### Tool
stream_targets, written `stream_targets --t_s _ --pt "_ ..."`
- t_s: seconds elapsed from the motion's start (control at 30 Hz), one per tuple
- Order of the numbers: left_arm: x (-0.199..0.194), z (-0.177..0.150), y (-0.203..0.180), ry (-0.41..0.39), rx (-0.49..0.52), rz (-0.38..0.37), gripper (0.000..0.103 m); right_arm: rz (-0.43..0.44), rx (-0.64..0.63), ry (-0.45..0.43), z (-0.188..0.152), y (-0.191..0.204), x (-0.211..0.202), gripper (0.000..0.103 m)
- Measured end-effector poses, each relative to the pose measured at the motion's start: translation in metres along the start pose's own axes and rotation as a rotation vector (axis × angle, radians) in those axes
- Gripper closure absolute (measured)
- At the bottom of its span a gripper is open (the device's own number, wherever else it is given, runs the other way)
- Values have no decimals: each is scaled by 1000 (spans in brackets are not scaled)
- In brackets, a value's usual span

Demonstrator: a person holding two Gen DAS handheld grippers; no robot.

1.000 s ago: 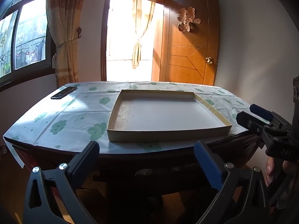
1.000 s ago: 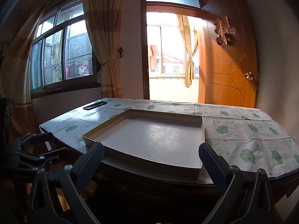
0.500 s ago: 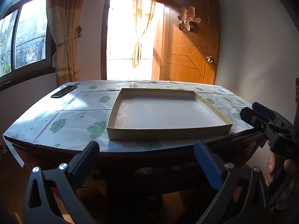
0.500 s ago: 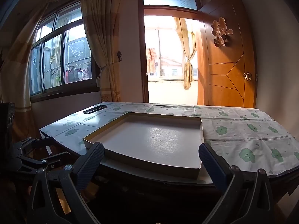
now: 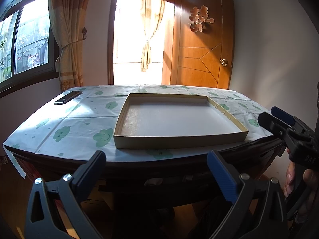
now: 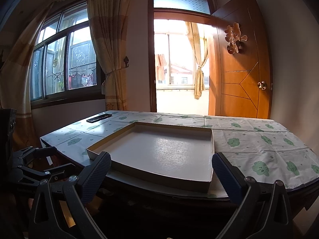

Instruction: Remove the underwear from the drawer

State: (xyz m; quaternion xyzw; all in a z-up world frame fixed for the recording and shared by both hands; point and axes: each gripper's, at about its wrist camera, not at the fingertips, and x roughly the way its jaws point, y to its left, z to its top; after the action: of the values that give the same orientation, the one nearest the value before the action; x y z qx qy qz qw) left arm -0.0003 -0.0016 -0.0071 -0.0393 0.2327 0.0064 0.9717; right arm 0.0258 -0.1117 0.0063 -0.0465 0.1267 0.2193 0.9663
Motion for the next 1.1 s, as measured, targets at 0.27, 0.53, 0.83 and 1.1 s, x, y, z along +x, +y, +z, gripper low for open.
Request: stream_targets --t_s 0.27,0.53,0.83,1.1 --pt "2 -1 -2 3 2 0 0 -17 -4 1 -2 -2 2 0" --pt "2 0 -2 2 3 -1 0 -29 -18 -4 -4 -1 2 0" --pt "3 0 -2 3 7 1 0 -32 -18 -5 -5 -2 3 0" --pt "5 -3 -3 5 12 1 0 -40 -34 -17 -9 -1 4 0"
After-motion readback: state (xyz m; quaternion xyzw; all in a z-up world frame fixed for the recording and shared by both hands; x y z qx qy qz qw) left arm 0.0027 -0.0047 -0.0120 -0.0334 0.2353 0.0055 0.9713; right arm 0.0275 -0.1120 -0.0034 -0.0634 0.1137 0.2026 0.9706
